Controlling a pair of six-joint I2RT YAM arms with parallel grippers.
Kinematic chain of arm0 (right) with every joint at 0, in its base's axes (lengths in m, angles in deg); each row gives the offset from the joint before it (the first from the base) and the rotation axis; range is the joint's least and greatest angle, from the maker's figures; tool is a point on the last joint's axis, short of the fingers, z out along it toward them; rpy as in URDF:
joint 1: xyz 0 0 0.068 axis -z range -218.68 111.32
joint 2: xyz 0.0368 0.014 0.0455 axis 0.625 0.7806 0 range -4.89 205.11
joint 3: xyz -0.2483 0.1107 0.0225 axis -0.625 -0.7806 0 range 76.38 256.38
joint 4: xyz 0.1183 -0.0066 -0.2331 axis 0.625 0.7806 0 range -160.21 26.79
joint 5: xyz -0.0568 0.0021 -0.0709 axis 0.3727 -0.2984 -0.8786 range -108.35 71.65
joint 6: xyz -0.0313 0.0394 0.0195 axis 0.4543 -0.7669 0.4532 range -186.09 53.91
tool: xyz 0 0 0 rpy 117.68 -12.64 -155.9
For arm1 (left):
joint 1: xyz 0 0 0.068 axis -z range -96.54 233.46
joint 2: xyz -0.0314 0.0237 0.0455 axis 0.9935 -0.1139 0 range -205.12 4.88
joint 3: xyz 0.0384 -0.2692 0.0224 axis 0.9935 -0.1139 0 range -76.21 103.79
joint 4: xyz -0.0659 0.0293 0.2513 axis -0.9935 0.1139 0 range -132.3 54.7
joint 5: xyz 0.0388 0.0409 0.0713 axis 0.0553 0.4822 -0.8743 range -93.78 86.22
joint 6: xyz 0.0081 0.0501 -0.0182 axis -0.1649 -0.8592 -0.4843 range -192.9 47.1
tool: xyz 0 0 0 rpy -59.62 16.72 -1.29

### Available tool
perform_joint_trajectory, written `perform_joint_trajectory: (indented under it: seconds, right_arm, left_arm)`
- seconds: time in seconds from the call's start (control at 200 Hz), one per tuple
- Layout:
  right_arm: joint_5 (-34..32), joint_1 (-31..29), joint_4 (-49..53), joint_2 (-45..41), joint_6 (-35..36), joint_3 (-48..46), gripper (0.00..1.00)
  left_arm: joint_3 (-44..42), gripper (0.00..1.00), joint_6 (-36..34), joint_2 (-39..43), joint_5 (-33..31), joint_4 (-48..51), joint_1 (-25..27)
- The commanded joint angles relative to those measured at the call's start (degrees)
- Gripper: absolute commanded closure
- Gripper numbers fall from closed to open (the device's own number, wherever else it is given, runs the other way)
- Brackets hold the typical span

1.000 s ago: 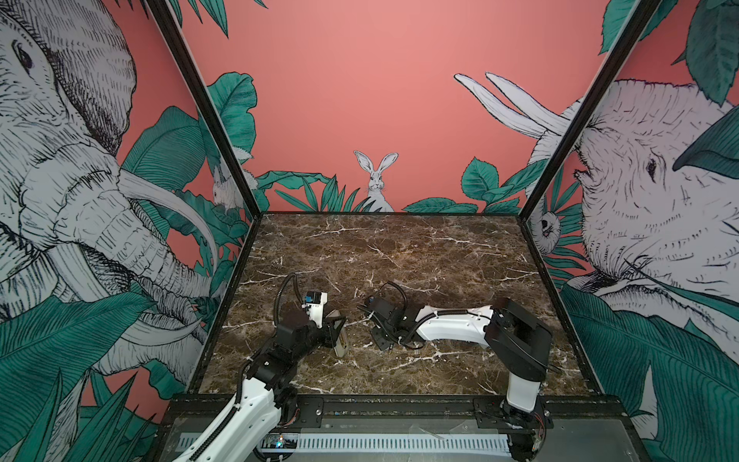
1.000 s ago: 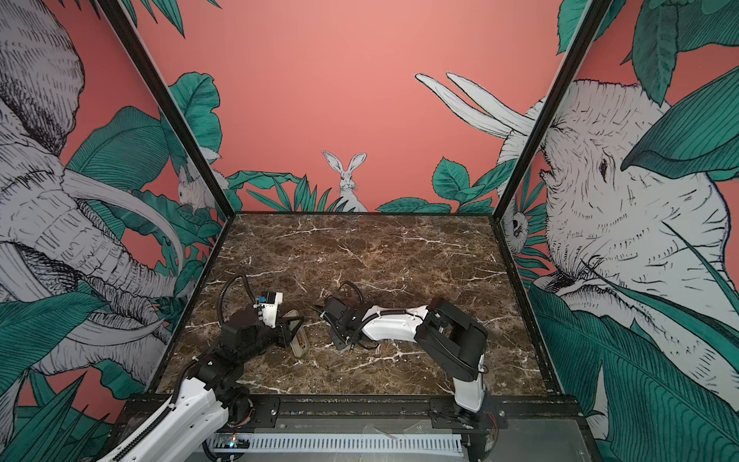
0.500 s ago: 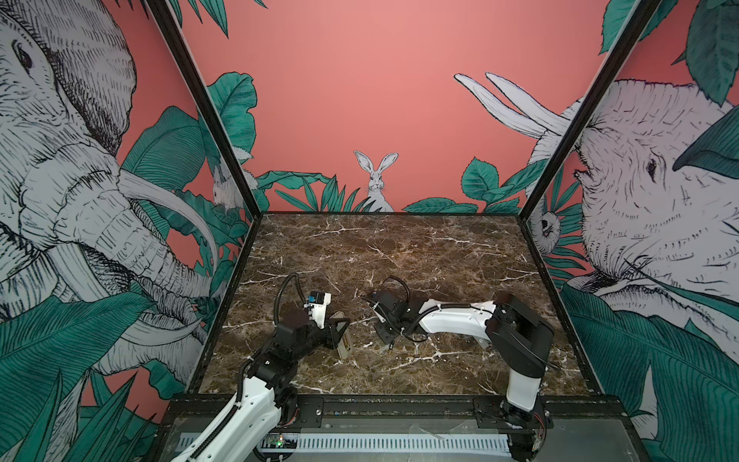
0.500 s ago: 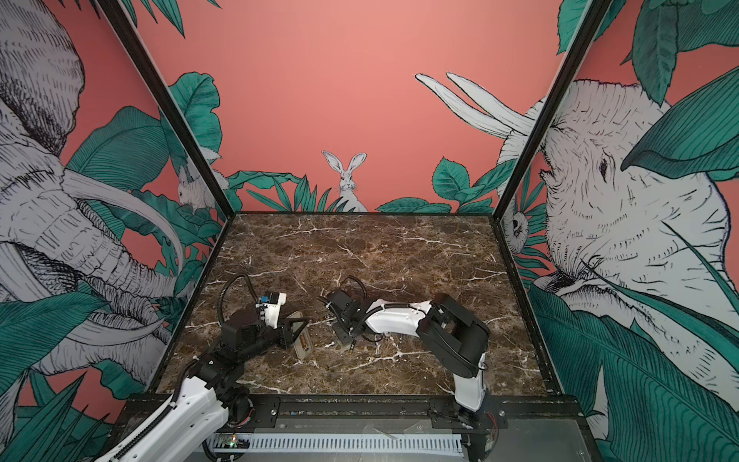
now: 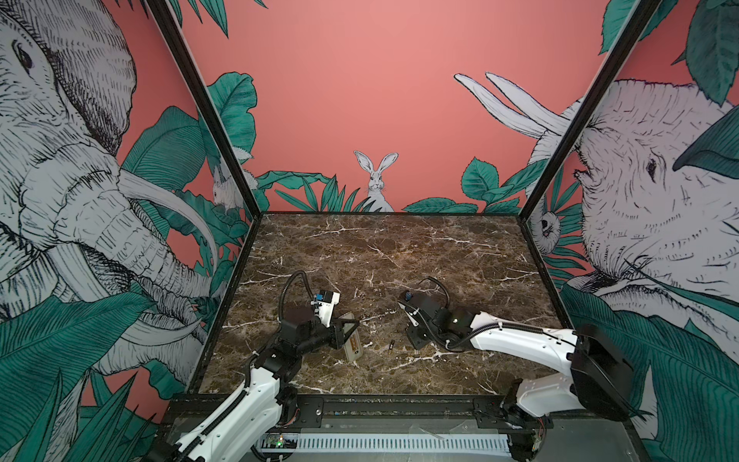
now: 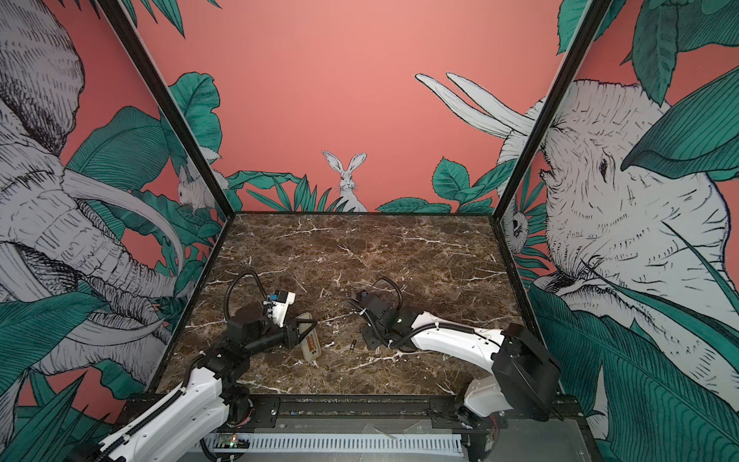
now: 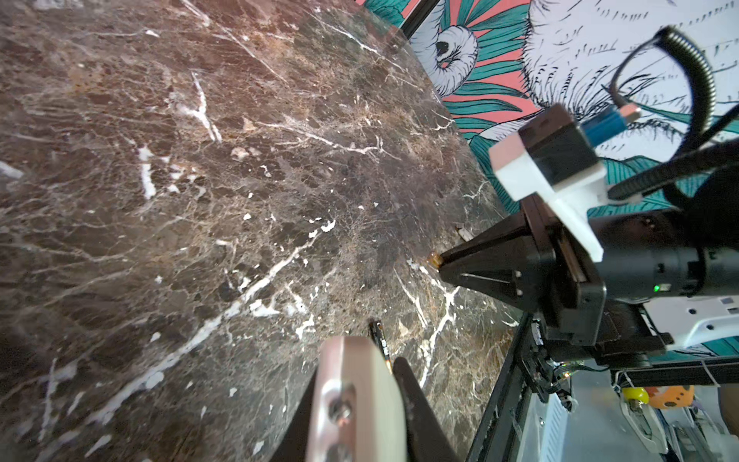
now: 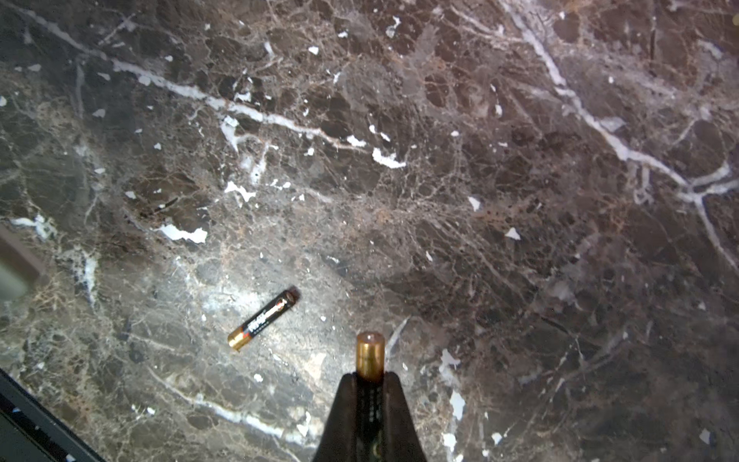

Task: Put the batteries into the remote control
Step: 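Carry the held battery with the right gripper toward the open remote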

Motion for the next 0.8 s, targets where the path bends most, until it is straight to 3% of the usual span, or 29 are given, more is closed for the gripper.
perform_joint_trajectory:
  seconds: [0.0,0.14,0.345,0.675,0.795]
  right_arm:
    - [-1.46,-1.39,2.95,-0.98,-3.92,-2.51,1.00]
    - [-2.08,-2.67,2.49,-1.54,-6.48,-4.90,1.00]
    - [-3.13,-2.87,1.04,0.86,-8.27,-7.32,1.00]
    - [-3.99,-2.93,2.24,5.25,-7.72,-5.86,1.00]
    - [-4.24,-2.93,2.54,5.19,-7.44,-5.19,0.88]
  left_arm:
    - [1.33,1.00,1.79,-1.89,2.29,-7.95,0.31]
    - [1.87,1.00,3.57,-5.67,4.17,-13.44,2.28]
    - [2.68,1.00,3.15,-9.28,-1.35,-16.83,9.02]
    - [3.04,1.00,2.60,-11.40,-3.07,-17.01,9.57]
    - [3.19,1.00,2.12,-11.22,-3.52,-16.45,9.57]
